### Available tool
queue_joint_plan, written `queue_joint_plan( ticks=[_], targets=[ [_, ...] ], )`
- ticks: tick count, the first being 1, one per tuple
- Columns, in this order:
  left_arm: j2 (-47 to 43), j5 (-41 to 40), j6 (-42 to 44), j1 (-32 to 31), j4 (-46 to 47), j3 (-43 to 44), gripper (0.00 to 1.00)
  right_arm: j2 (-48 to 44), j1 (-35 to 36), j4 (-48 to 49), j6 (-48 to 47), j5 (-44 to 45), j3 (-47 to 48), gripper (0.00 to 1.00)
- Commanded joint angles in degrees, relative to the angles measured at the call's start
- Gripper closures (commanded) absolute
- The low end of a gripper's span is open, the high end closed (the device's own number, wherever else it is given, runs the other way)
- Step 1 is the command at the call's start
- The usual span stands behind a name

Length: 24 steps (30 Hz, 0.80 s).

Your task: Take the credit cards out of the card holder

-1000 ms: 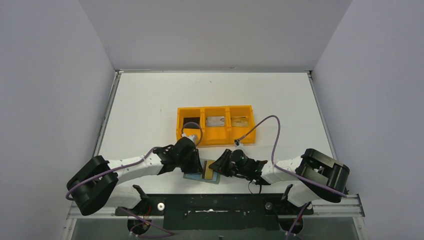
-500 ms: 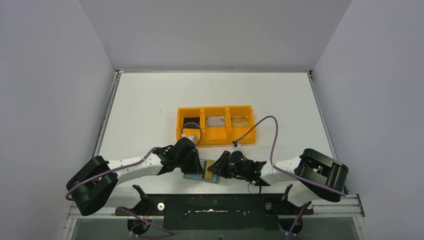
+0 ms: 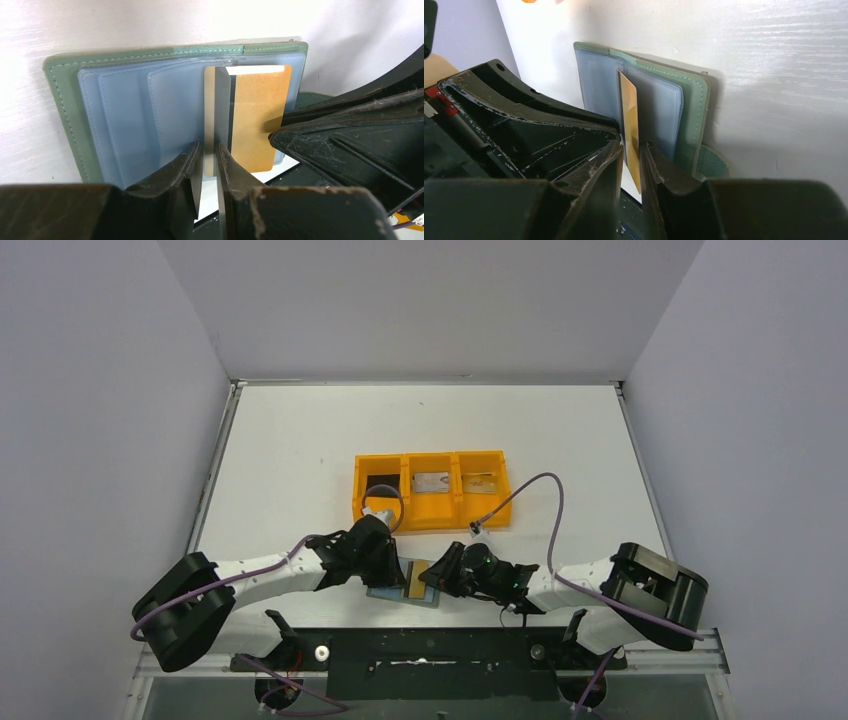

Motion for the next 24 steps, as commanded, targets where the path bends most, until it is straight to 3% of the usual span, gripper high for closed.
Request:
queue_joint_plan(
  ticks=[1,7,13,24],
  targets=[
    [-0.67,-1.36,0.36,-0.16,-1.42,0.12,0.83,-1.32,0.21,2.78,-0.13,1.66,-0.17,0.80],
    [-0.65,-1.20,0.35,-0.14,-1.38,0.17,0.83,1.33,0.00,6.11,0.27,0.11,-0.07,0.85],
    [-1.37,-1.24,0.36,-0.15,-1.74,-0.26,0.83,-0.84,-0.16,3.52,0.58,1.92,-0.84,1.00],
    [-6.47,-2.95,-0.32,0.07,-2.88,0.42,0.80,-9.14,-0.52,-5.80,-2.93,5.90,-1.27,1.00]
  ],
)
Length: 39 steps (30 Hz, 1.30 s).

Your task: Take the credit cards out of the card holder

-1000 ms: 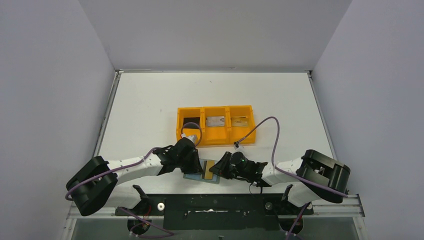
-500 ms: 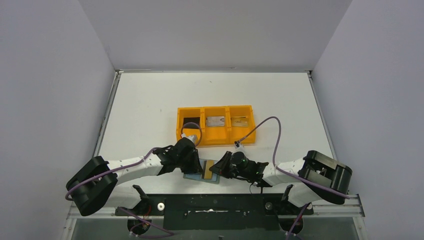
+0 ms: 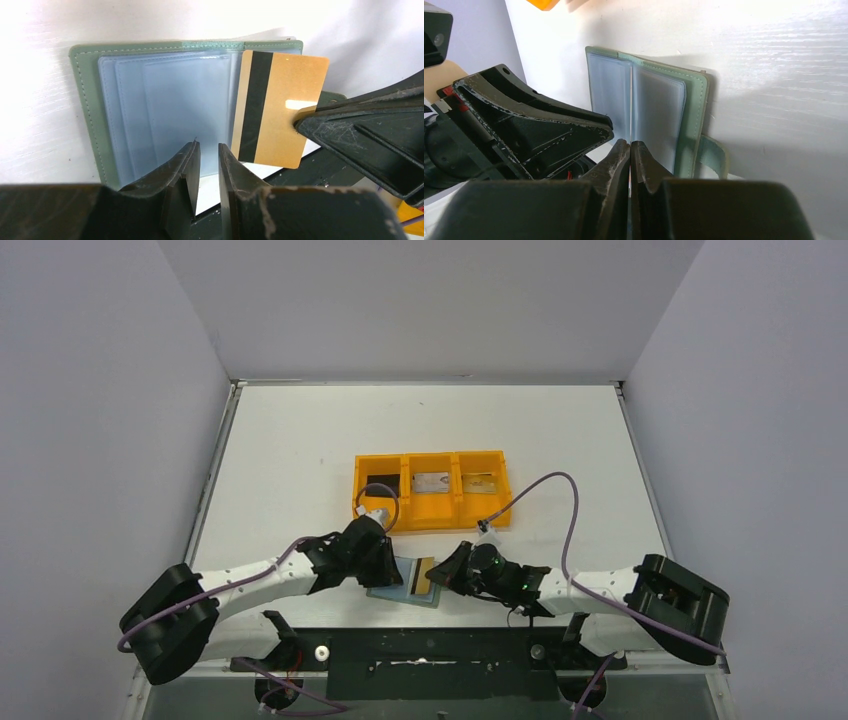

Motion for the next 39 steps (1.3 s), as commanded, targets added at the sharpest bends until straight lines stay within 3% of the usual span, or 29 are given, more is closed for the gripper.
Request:
queue_joint_plan(
  ticks=[1,12,21,25,28,33,39],
  targets=[
    [-3.00,-1.81,-0.16,0.03,-0.92,1.42,0.79,-3.77,-0.45,-2.77,-2.57,4.11,-0.18,1.00],
    [-7.30,-3.67,1.98,1.34,-4.08,3.51,0.76,-10.45,-0.39,-4.22,-7.94,9.08,-0.85,1.00],
    [-17.68,-3.79,6.62,9.11,-10.25,7.08,0.65,-20.40,0.66,-9.44,-20.73,15.51,0.55,1.00],
    [-28.54,-9.78,8.16,9.86,-11.26,7.72,0.44,-28.05,4.05,-21.39,-31.68,26.42,5.92,1.00],
    [-32.65,-13.27,10.59,10.56,-14.17,8.79,0.28,-32.42,4.55,-25.98,-39.39,29.08,8.15,1.00],
    [-34.04,-18.46,13.71,10.78,-18.60,12.07,0.18,-36.61,4.51,-33.08,-49.51,33.33,12.23,1.00],
    [-37.38,-21.23,16.77,10.83,-14.05,10.16,0.13,-38.43,4.54,-34.58,-61.92,36.57,15.69,1.00]
  ],
)
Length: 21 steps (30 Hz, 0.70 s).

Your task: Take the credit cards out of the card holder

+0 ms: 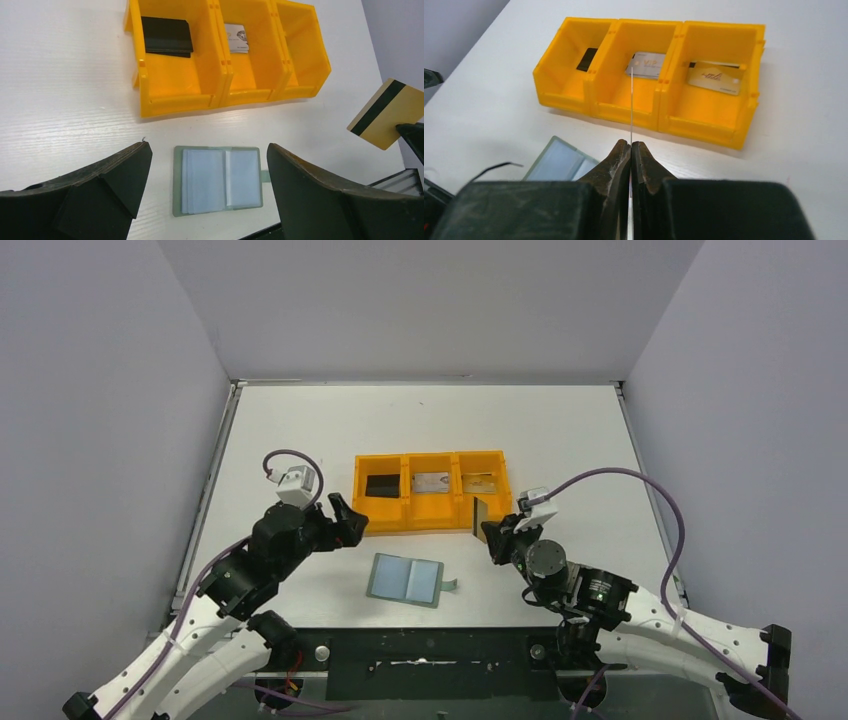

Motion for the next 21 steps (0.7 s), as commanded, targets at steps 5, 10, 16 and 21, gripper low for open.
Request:
queue_joint_plan(
  ticks=[5,10,16,21],
  targets=[
    [-4.13,-7.26,6.38,0.27,0.97,-0.60,0.12,2.81,0.28,-3.12,-22.59,5.37,5.99,1.00],
    [-5.04,-9.12,7.42,0.29,0.24,-2.72,0.11,10.22,-0.76,-5.54,-31.79,7.78,9.16,1.00],
    [-3.58,-10.20,7.42,0.27,-0.83,-2.44,0.11,13.98,-7.42,-5.42,-41.96,2.48,11.90,1.00],
    [-3.15,-11.20,6.59,0.26,-1.58,-2.16,0.11,14.10,-13.12,-4.18,-50.53,-7.33,13.10,1.00]
  ],
)
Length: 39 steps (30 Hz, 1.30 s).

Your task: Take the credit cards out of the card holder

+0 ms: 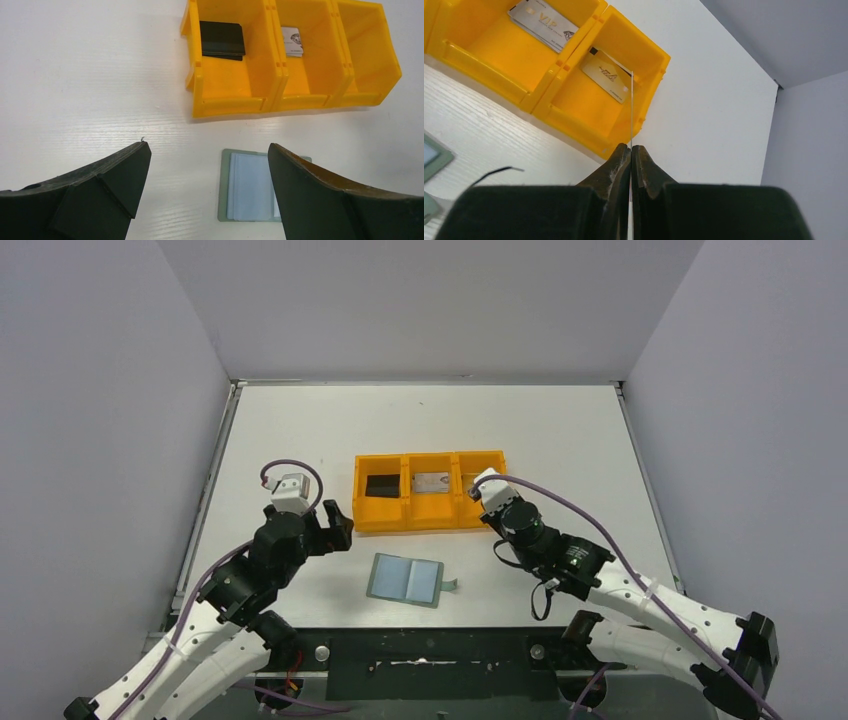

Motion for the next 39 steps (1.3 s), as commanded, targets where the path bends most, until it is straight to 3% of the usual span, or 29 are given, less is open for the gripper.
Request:
queue_joint_plan(
  ticks=[1,9,14,25,39],
  targets=[
    [0.03,-1.79,0.33,0.28,0.55,0.93,0.11,-0.22,-4.77,2.24,-11.63,-8.07,4.05,1.00],
    [0.85,-0.94,0.41,0.32,0.57,0.99,0.10,5.69,-16.36,0.32,-21.15,-25.59,8.24,1.00],
    [1.04,-0.89,0.41,0.41,0.81,0.92,0.10,11.48,-18.84,-3.00,-27.66,-35.46,10.99,1.00],
    [2.12,0.05,0.61,0.92,0.94,0.94,0.10,22.61,-20.26,-2.88,-39.54,-34.01,14.98,1.00],
    [2.68,0.40,0.68,1.55,0.90,1.08,0.10,32.60,-22.52,3.42,-46.60,-35.08,16.63,1.00]
  ],
)
